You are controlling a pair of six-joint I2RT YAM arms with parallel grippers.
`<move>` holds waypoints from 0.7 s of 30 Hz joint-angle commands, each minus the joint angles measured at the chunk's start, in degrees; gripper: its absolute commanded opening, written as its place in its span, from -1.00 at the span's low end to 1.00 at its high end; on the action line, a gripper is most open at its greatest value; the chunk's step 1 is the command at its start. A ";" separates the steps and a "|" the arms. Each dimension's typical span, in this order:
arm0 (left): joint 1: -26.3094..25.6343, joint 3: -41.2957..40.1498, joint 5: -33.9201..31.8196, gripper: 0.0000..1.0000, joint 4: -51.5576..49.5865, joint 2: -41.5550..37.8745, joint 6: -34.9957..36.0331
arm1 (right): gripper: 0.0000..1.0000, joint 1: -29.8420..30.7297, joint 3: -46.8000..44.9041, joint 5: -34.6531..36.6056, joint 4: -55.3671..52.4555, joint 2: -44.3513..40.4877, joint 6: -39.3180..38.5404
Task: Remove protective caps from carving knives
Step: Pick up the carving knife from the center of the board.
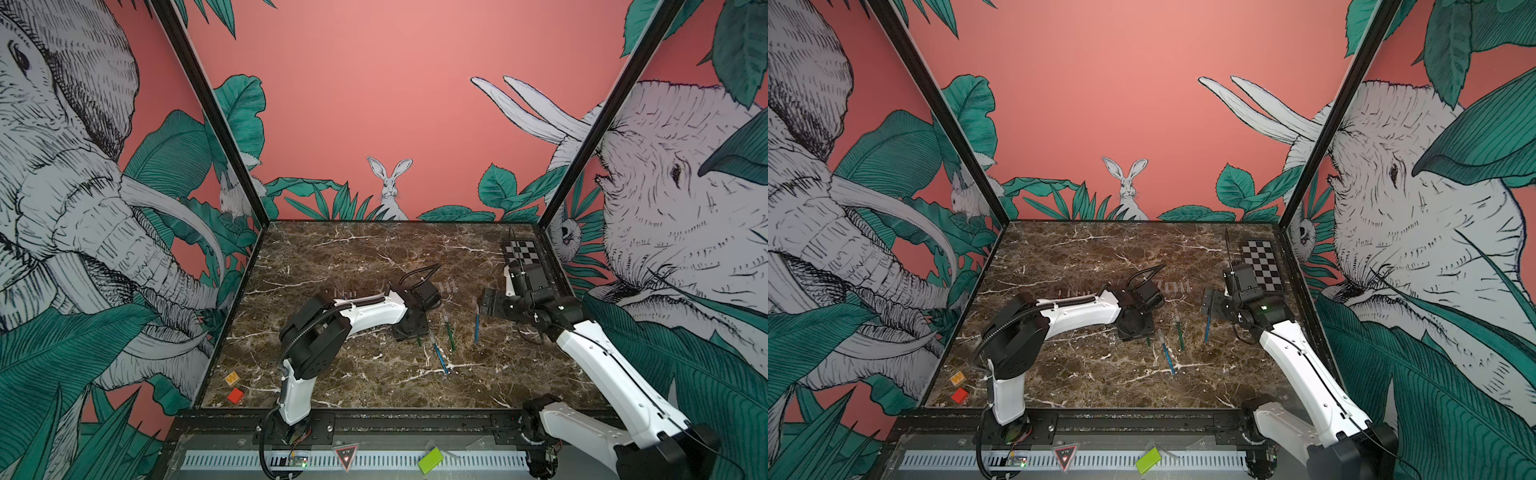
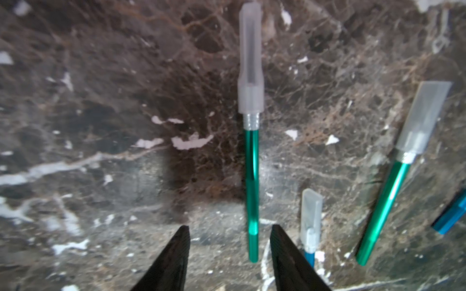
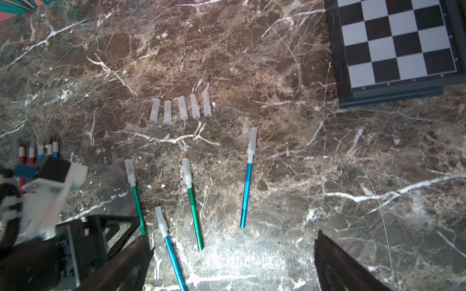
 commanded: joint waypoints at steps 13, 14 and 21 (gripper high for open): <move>-0.17 4.07 -1.74 -0.31 -3.91 4.11 -1.70 | 0.97 2.19 0.52 -1.35 -3.20 -4.31 0.00; -0.17 4.13 -2.01 -0.36 -4.17 4.12 -1.51 | 0.97 2.30 0.62 -1.30 -3.25 -4.42 0.01; -0.16 4.68 -2.94 -0.61 -5.44 4.55 -0.33 | 0.97 3.95 2.43 -1.31 -4.20 -4.34 0.42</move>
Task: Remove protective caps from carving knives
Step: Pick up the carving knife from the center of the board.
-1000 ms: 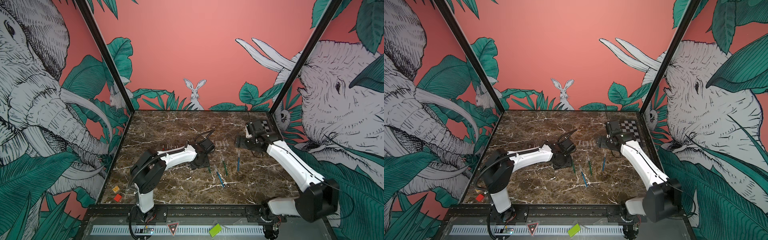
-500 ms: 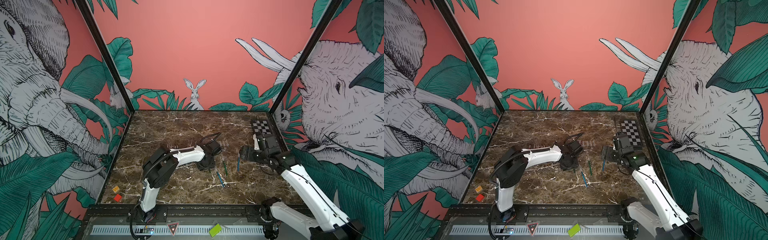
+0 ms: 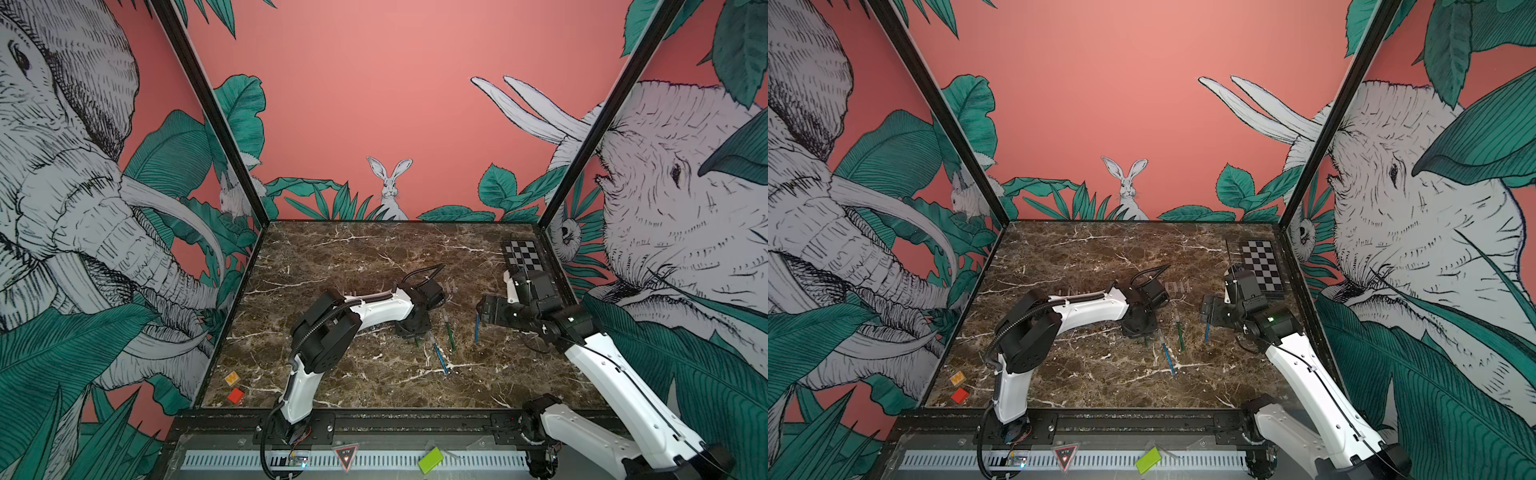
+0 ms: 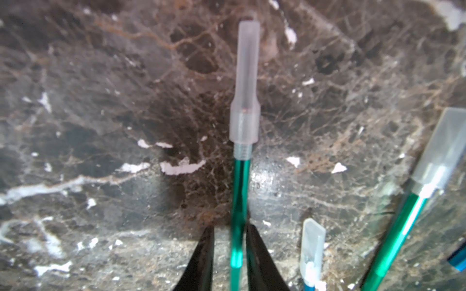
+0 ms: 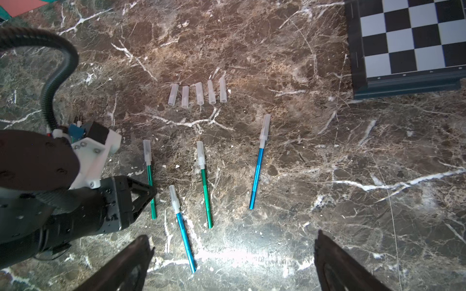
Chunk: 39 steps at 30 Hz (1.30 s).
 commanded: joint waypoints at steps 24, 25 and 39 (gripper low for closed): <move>-0.58 -9.36 -0.83 -1.00 1.25 -15.35 15.01 | 0.93 4.43 -6.29 -13.46 12.37 6.52 7.11; -0.80 -10.61 -0.03 -1.00 2.34 -16.34 15.64 | 0.91 4.52 -6.73 -14.31 13.90 7.04 7.81; -4.15 -16.37 7.62 -1.00 11.22 -23.02 19.70 | 0.23 8.97 -9.24 -16.60 33.09 16.34 17.79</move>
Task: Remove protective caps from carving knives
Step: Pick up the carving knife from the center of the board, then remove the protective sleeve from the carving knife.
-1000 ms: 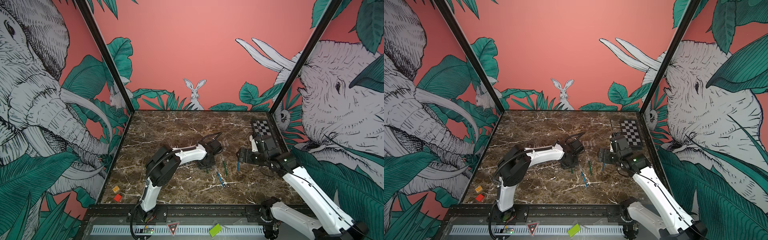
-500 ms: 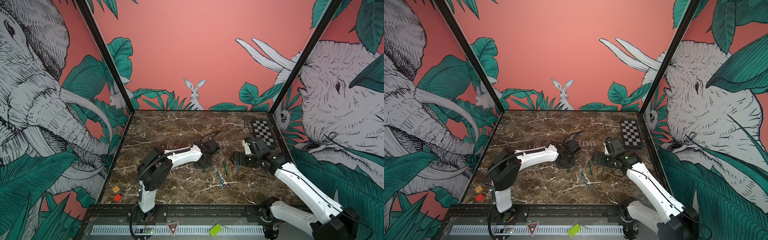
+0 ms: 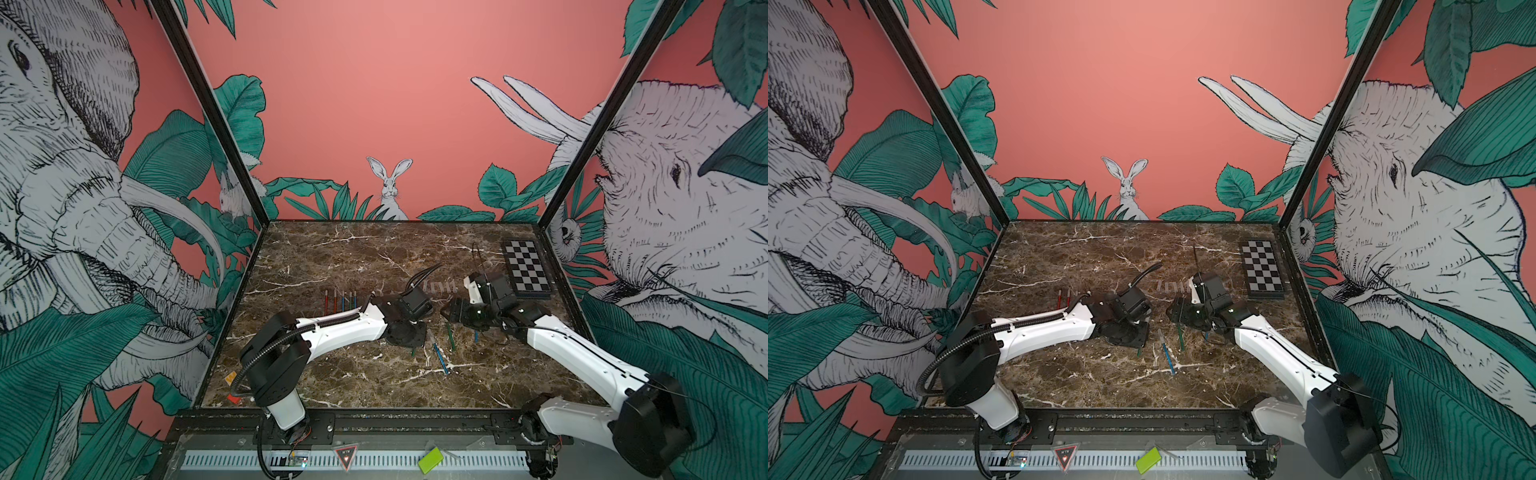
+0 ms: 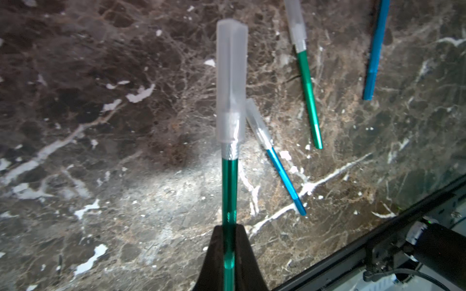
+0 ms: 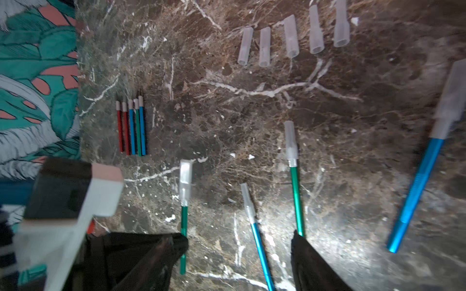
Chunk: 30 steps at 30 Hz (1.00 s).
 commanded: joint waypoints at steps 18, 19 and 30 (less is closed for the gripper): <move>-1.68 0.48 2.81 -1.00 4.08 -2.92 0.17 | -0.22 3.23 -0.72 -1.25 14.94 8.21 8.91; -1.81 0.57 2.83 -1.00 4.10 -2.87 0.15 | -0.23 3.31 -0.75 -1.10 14.95 8.32 8.97; -1.94 0.96 2.47 -1.00 3.93 -3.17 -0.22 | -0.32 4.45 -1.28 -0.40 15.48 9.58 9.57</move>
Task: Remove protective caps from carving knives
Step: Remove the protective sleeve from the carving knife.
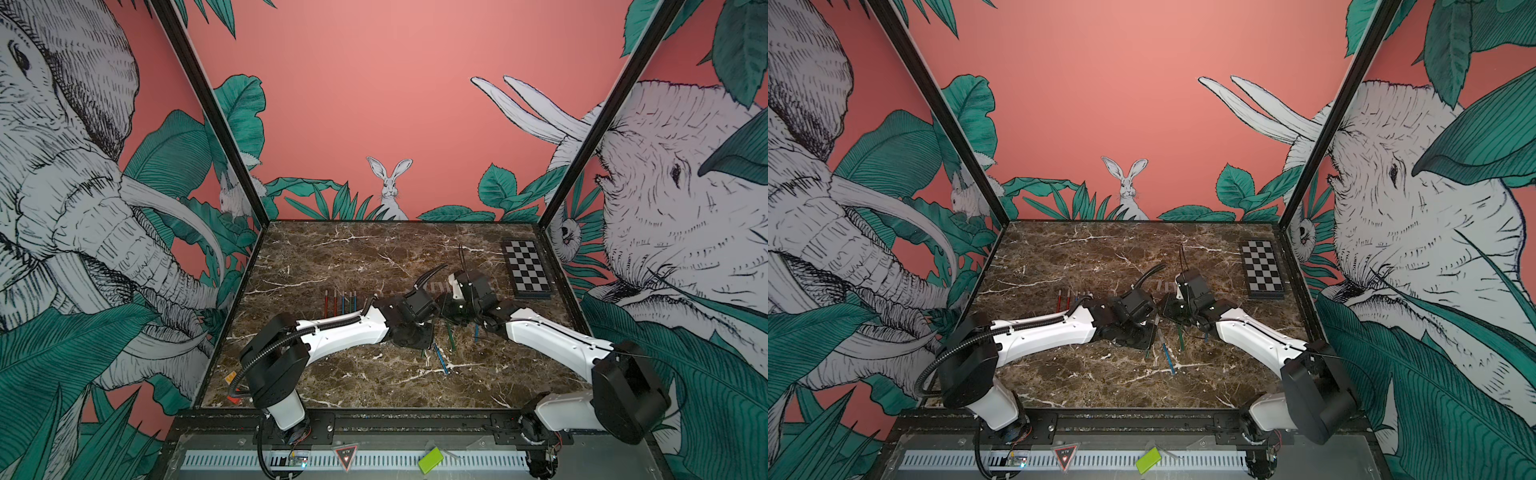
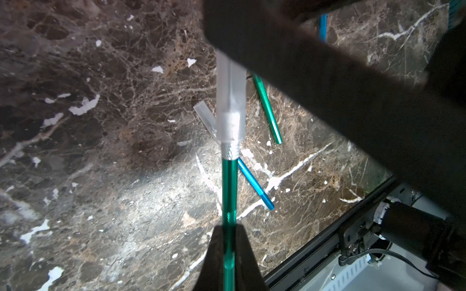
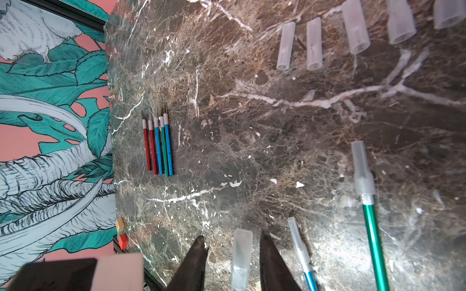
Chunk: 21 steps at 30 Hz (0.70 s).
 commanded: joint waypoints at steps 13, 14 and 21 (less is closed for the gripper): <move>-0.26 1.21 -0.32 -1.00 0.04 -3.11 -1.03 | -0.49 1.47 -1.16 1.21 1.92 1.66 1.28; -0.31 1.24 -0.24 -1.00 0.04 -3.03 -1.14 | -0.54 1.54 -1.09 1.43 1.75 1.78 1.28; -0.31 1.44 -0.35 -1.00 -0.22 -2.90 -1.07 | -0.76 1.89 -0.49 1.93 1.04 2.57 1.56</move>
